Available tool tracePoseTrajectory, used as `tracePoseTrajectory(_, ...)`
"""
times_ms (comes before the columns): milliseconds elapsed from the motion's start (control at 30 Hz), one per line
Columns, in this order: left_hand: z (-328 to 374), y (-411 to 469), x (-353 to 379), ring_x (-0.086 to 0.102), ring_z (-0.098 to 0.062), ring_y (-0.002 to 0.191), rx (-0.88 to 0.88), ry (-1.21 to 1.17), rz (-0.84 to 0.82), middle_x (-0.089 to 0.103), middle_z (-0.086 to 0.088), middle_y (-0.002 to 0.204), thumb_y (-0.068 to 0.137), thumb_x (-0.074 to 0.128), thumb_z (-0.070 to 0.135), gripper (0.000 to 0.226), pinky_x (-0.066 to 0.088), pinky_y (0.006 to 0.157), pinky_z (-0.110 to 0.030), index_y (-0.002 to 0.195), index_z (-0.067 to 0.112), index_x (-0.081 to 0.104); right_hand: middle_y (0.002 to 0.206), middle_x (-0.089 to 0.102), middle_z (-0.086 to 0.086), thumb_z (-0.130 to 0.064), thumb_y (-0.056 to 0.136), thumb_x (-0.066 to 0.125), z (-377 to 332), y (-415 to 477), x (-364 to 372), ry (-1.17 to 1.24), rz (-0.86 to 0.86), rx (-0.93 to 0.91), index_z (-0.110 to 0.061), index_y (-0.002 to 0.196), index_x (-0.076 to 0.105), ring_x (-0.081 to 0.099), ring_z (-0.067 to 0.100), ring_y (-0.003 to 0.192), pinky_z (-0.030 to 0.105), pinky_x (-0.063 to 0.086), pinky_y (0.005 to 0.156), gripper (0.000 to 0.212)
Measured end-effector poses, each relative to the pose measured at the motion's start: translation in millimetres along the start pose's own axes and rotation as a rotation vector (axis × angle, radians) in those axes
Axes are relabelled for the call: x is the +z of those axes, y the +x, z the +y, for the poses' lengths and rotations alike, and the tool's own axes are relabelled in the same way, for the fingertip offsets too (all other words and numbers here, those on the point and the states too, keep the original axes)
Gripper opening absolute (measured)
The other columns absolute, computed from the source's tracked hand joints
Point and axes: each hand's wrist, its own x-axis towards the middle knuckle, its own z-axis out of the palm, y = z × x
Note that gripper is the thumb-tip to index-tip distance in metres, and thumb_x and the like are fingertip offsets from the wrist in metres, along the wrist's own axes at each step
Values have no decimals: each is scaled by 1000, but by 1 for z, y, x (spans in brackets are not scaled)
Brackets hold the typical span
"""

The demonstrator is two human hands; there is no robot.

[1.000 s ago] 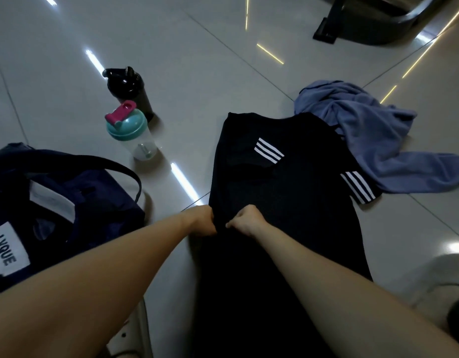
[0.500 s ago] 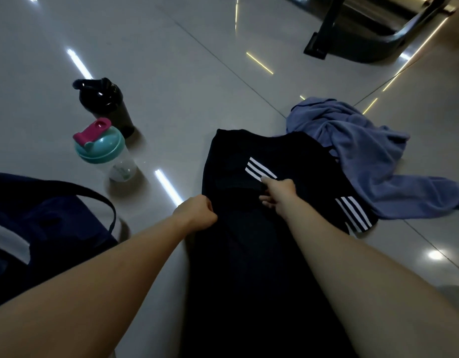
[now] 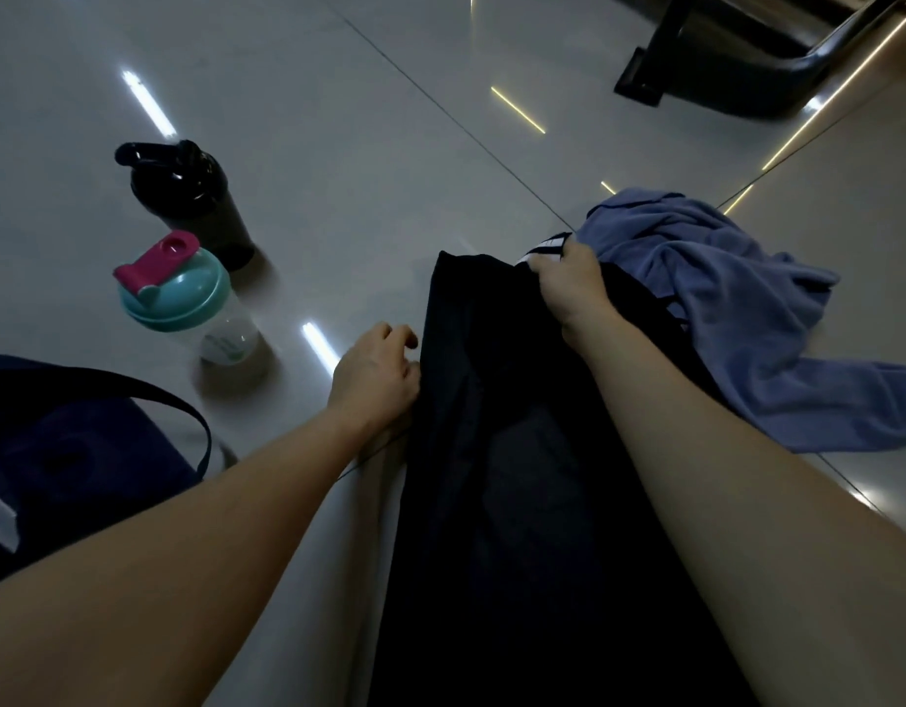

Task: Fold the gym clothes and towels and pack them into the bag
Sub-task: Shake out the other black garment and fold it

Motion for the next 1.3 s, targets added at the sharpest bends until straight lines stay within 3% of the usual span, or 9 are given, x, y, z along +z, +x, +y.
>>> tracePoseTrajectory(167, -2, -6, 16, 37, -29, 140, 194, 208, -104, 38, -7, 156, 96, 55, 52, 66, 33, 116, -44, 151, 20, 39, 93, 69, 18, 9, 88, 64, 33, 5, -6, -55, -100, 206, 8, 106, 66, 68, 35, 95, 40, 57, 84, 19)
tracePoseTrajectory(300, -5, -15, 26, 17, -28, 152, 241, 394, -189, 17, -7, 167, 100, 43, 53, 71, 15, 124, -45, 159, 20, 23, 100, 68, 16, 8, 88, 59, 59, -7, -16, 34, -41, 404, 0, 117, 62, 68, 37, 99, 40, 59, 80, 29)
tracePoseTrajectory(400, -6, -16, 30, 20, -29, 151, 246, 437, -157, 23, -9, 165, 99, 42, 54, 71, 16, 123, -47, 158, 17, 28, 97, 71, 17, 3, 81, 68, 56, -21, -26, -6, -83, 485, -4, 109, 66, 70, 33, 83, 37, 61, 64, 28)
tracePoseTrajectory(600, 7, 10, 29, 37, -28, 141, 265, 374, -71, 42, -8, 152, 93, 52, 51, 62, 27, 119, -45, 143, 15, 46, 80, 60, 13, 7, 92, 53, 50, -21, -33, -66, -124, 470, -9, 96, 61, 58, 26, 61, 28, 46, 36, 18)
tracePoseTrajectory(700, 16, 43, 24, 38, -32, 139, 302, 415, -91, 38, -12, 155, 94, 52, 40, 60, 29, 115, -45, 146, 13, 41, 73, 57, 13, 4, 94, 54, 51, -22, -32, 55, -107, 454, -8, 91, 61, 54, 20, 46, 25, 44, 36, 14)
tracePoseTrajectory(833, 41, 100, 18, 38, -34, 137, 264, 369, -84, 37, -10, 155, 98, 47, 27, 54, 32, 109, -47, 149, 14, 39, 87, 65, 13, -7, 87, 71, 69, -34, -43, -76, -184, 605, -6, 100, 66, 67, 30, 73, 40, 59, 50, 14)
tracePoseTrajectory(967, 56, 147, 13, 35, -34, 139, 146, 430, -172, 41, -12, 151, 90, 50, 20, 53, 31, 112, -48, 142, 13, 47, 88, 64, 18, 3, 94, 58, 86, -42, -52, -107, -254, 735, 4, 101, 61, 70, 29, 60, 45, 63, 60, 8)
tracePoseTrajectory(1133, 44, 173, 5, 54, -38, 122, 22, 382, -206, 59, -16, 131, 89, 56, 26, 37, 44, 98, -41, 122, 13, 66, 87, 65, 21, 3, 99, 46, 90, -42, -54, -88, -187, 621, -1, 105, 56, 71, 29, 54, 36, 58, 46, 12)
tracePoseTrajectory(1300, 28, 175, 1, 59, -38, 114, -31, 231, -105, 65, -17, 122, 98, 52, 30, 29, 46, 87, -39, 116, 11, 63, 65, 63, 13, -3, 96, 48, 93, -35, -44, -172, -6, 344, -13, 81, 56, 63, 21, 45, 36, 57, 48, 19)
